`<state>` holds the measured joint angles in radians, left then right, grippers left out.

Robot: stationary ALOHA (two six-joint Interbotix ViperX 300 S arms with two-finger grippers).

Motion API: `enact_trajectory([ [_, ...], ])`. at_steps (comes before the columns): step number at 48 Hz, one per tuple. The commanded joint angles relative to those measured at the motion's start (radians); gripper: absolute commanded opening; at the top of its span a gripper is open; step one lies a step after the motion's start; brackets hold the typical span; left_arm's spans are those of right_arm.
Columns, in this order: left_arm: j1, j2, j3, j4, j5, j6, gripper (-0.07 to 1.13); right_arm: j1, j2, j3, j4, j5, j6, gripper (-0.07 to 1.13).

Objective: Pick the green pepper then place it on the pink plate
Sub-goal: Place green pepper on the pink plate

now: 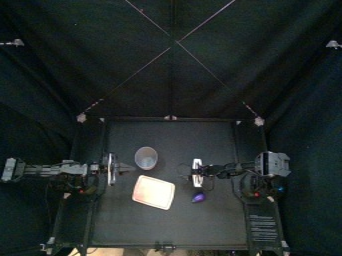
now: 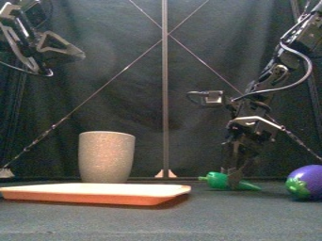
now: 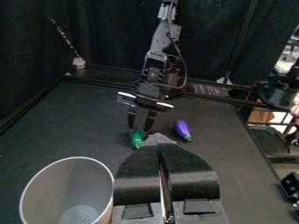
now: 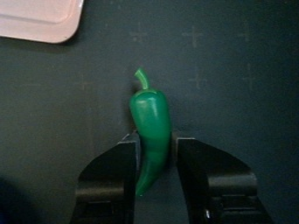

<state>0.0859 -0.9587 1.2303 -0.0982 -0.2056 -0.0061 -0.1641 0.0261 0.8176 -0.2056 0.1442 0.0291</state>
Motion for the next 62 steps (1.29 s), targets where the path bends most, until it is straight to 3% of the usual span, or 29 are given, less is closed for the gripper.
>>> enact_trajectory([
  [1,0.002,0.006,-0.011,-0.003,-0.003,0.002,0.08,0.023,-0.049,-0.043,0.028,0.002,0.003,0.58],
  [16,0.002,0.006,0.000,-0.005,-0.003,0.002,0.08,0.195,-0.029,-0.244,0.127,0.008,0.003,0.58],
  [26,0.002,0.006,0.002,-0.006,-0.003,0.002,0.08,0.247,0.077,-0.362,0.199,0.018,0.003,0.58],
  [46,0.002,0.006,0.018,-0.009,-0.003,0.002,0.08,0.238,0.281,-0.572,0.215,0.044,0.005,0.58],
  [62,-0.002,0.006,0.031,-0.015,-0.003,0.000,0.08,0.178,0.357,-0.643,0.215,0.112,0.005,0.63],
])
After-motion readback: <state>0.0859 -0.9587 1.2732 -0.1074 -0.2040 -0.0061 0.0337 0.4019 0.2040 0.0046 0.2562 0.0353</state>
